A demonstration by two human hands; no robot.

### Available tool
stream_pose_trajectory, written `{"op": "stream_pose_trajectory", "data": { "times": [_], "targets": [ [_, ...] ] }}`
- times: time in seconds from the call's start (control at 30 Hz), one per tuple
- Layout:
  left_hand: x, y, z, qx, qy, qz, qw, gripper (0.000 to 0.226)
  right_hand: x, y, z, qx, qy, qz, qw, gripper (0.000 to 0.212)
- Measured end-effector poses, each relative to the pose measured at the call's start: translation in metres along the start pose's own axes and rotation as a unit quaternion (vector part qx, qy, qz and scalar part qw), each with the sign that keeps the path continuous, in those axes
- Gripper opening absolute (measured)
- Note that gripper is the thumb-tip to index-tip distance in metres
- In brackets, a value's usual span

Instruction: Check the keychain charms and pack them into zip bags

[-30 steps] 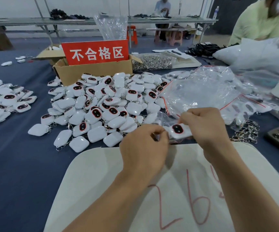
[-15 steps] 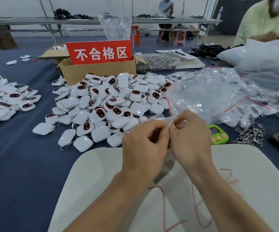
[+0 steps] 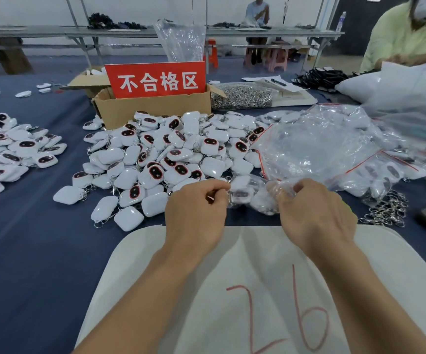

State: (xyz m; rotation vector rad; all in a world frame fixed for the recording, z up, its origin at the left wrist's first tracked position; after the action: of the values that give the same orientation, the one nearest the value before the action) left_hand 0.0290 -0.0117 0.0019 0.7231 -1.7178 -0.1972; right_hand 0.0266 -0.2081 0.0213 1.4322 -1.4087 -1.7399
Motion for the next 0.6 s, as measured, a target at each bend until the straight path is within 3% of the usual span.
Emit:
{"op": "stream_pose_trajectory", "data": {
  "times": [0.23,0.3,0.4,0.47,0.6],
  "targets": [
    [-0.003,0.011,-0.005,0.077,0.034,-0.121,0.989,0.022,-0.007,0.007,0.003,0.084,0.077,-0.011,0.993,0.029],
    [-0.009,0.022,-0.012,0.104,0.057,-0.142,0.983,0.025,-0.007,0.01,0.005,0.14,0.085,-0.08,0.983,0.02],
    [-0.022,0.038,-0.025,0.114,0.081,-0.161,0.977,0.024,-0.01,0.02,0.016,0.249,0.132,-0.232,0.931,0.027],
    [-0.029,0.046,-0.032,0.109,0.091,-0.172,0.975,0.019,-0.019,0.018,0.023,0.215,0.193,-0.248,0.925,0.032],
    [-0.033,0.045,-0.036,0.061,0.061,-0.133,0.987,0.021,-0.046,-0.014,0.041,-0.01,0.295,-0.225,0.928,0.037]
  ]
}}
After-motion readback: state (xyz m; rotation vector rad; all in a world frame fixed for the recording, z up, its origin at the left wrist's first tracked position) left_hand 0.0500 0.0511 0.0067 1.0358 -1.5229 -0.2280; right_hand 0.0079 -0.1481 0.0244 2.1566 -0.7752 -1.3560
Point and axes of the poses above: each hand's wrist, its own z-axis away from the middle knuckle, its own y-axis out of the back of the hand, x = y × z, the point moved 3 cm from there along -z, towards the middle knuckle, and after that the axes turned 2 degrees about y, right-handed, at the moved point
